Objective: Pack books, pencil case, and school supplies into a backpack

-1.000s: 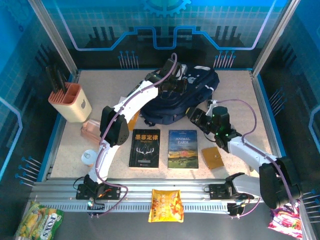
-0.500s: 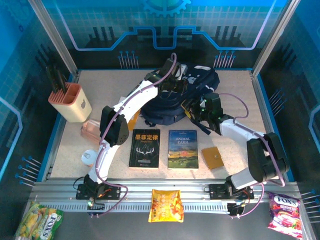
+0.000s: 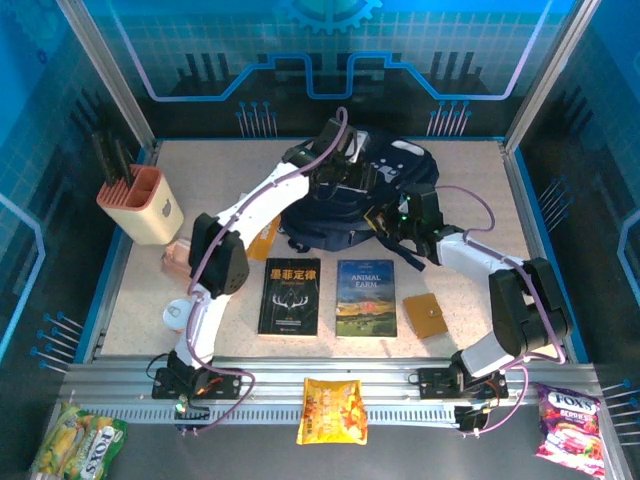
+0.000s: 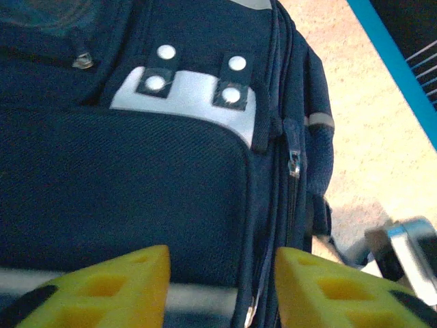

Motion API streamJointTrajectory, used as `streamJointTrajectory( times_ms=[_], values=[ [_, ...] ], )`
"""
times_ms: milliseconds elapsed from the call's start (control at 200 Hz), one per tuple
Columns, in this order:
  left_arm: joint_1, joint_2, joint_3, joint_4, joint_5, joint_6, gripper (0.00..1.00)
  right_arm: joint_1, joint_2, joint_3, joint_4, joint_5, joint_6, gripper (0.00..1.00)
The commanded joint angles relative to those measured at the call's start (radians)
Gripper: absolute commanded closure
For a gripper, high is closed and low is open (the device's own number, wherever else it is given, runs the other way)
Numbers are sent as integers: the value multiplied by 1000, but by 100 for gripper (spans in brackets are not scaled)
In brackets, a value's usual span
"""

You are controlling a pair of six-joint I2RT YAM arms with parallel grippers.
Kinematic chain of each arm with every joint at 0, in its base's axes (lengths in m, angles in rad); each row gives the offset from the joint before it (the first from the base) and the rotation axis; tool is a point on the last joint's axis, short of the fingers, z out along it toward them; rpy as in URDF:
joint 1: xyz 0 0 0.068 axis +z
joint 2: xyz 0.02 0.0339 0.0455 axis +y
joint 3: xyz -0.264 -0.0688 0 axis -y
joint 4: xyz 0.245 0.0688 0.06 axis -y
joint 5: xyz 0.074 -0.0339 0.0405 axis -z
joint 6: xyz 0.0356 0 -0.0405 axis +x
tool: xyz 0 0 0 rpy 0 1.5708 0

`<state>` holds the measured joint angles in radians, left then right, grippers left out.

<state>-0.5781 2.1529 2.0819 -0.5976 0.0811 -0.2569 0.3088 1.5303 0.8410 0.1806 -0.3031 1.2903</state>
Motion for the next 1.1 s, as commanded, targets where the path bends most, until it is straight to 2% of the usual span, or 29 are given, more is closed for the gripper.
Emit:
streamJointTrajectory(
  times_ms=[0,95,195,415,615,755,880,1096],
  values=[
    [6,-217,-185,88,-54,-27,44,-8,-64,-10,35,14,-29,96],
    [4,-364,-423,188,-65,-55,38,-5,-75,-23,65,10,-18,97],
    [-2,-483,-629,247,-77,-93,36,2,-76,-20,80,2,-7,97],
    [-85,-570,-874,311,-132,-256,37,29,-64,21,80,1,-1,97],
    [-161,-507,-907,398,-203,-333,49,48,-39,33,84,-8,14,97],
    [-173,-439,-880,447,-205,-321,58,52,-37,32,118,-14,24,97],
    [-184,-376,-829,404,-263,-294,68,52,-42,33,123,-14,26,97],
    [-190,-340,-821,437,-251,-276,69,51,-38,33,128,-23,29,97]
  ],
)
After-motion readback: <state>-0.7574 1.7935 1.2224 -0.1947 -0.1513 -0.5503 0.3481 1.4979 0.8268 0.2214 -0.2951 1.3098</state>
